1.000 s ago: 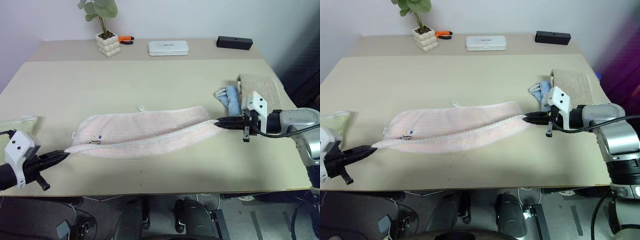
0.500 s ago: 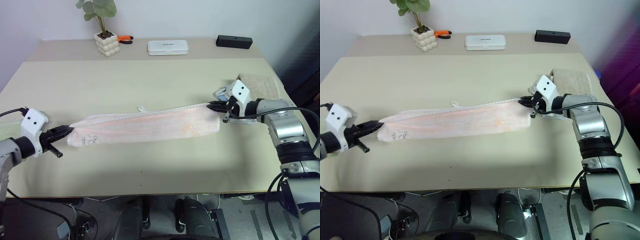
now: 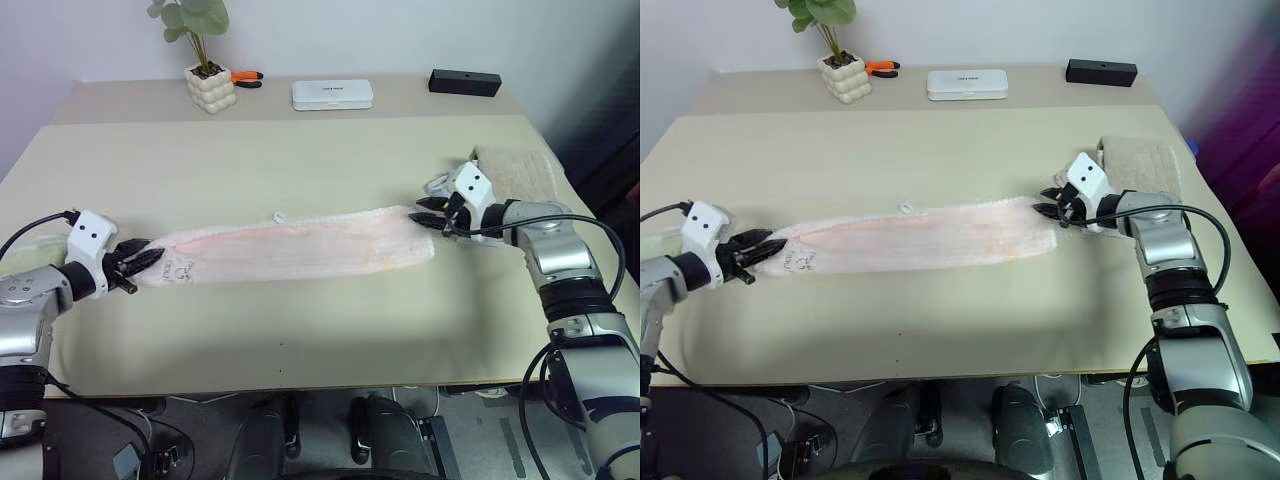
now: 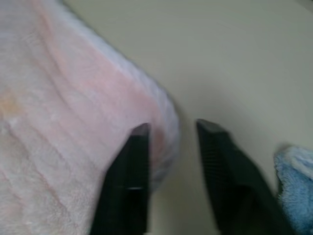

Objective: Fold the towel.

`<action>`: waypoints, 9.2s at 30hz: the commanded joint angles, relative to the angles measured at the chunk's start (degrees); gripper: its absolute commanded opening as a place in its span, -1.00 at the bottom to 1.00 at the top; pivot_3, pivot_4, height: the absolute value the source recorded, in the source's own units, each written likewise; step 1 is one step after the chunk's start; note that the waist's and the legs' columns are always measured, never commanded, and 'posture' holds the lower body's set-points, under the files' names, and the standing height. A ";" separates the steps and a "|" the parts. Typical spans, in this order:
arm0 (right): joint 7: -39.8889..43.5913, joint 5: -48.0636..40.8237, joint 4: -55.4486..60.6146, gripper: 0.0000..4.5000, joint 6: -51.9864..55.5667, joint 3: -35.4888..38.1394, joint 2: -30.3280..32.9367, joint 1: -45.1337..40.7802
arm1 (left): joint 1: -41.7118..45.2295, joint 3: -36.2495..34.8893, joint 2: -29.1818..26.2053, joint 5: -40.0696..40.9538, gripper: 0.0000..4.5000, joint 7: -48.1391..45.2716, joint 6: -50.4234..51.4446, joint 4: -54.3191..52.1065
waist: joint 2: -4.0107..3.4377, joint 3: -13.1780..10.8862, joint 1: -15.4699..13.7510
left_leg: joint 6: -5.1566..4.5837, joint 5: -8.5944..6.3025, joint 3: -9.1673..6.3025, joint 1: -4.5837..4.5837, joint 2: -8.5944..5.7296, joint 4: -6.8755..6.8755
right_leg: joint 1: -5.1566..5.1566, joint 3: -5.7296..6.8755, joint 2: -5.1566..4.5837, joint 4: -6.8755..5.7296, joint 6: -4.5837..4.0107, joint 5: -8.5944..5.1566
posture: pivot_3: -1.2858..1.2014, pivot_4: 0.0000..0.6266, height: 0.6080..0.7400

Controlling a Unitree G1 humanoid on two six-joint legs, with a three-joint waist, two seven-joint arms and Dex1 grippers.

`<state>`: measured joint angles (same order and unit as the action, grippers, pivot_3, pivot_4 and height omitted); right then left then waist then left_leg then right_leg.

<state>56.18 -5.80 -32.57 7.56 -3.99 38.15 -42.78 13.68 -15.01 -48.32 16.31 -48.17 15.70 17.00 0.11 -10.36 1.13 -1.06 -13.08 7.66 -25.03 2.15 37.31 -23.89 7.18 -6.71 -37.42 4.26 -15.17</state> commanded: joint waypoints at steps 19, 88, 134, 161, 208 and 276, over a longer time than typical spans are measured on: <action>-19.07 -28.10 54.80 0.99 51.52 26.64 -3.64 31.08 | -6.98 -0.62 8.61 13.76 0.77 3.64 7.75 -33.26 | 0.15 0.12 -0.66 | -0.09 -0.08 -0.14 0.05 -0.03 0.04 | 0.18 -0.04 -0.08 0.08 0.04 0.05 | 0.03 -0.52 1.00; -23.90 -16.36 55.44 0.31 38.72 -11.49 -10.49 15.48 | -18.42 11.09 13.15 8.57 0.77 9.17 8.83 -47.28 | 0.13 0.16 -0.40 | -0.64 -0.43 0.07 0.05 -0.10 -0.10 | 0.07 -0.28 -0.07 0.33 0.10 0.02 | 0.03 -0.52 1.00; -6.64 1.58 42.29 0.97 1.64 -17.13 -13.58 10.47 | -25.68 -10.15 41.58 48.92 1.00 54.89 26.38 -46.78 | 0.29 0.24 -0.54 | -0.67 -0.44 -0.02 0.18 -0.05 0.07 | 0.30 -0.24 -0.07 0.27 0.11 0.04 | 0.03 -0.52 1.00; -10.26 4.78 44.51 1.00 4.09 -15.77 -13.33 16.02 | -18.08 -18.76 20.79 54.46 -0.98 48.58 16.39 -46.10 | 0.48 0.25 -0.35 | -0.44 -0.38 -0.02 0.53 -0.10 -0.15 | 0.52 -0.23 -0.08 0.39 0.07 0.02 | 0.03 -0.52 1.00; -11.06 -5.33 43.04 -0.26 15.08 0.01 -7.97 14.93 | -5.24 -0.74 9.62 29.16 -0.99 19.75 23.95 -43.19 | 0.48 0.17 -0.30 | -0.19 -0.31 0.04 0.48 -0.12 -0.21 | 0.45 -0.30 -0.06 0.39 0.18 -0.02 | 0.03 -0.52 1.00; -8.96 -8.26 54.12 1.00 17.32 -10.02 -11.74 18.64 | 3.40 -16.53 32.08 48.66 -0.98 48.86 22.18 -31.92 | 0.71 0.13 -0.34 | -0.45 -0.48 -0.02 0.44 -0.12 -0.15 | 0.46 -0.26 -0.12 0.41 0.16 -0.01 | 0.03 -0.52 1.00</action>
<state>47.49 -13.67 19.04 25.27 -14.82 26.29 -23.36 15.68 -26.71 -14.69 66.33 -0.20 43.06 -12.60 0.82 -10.23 0.78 -1.54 -13.59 7.65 -24.59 2.03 37.15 -23.43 6.92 -6.84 -37.01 4.42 -15.18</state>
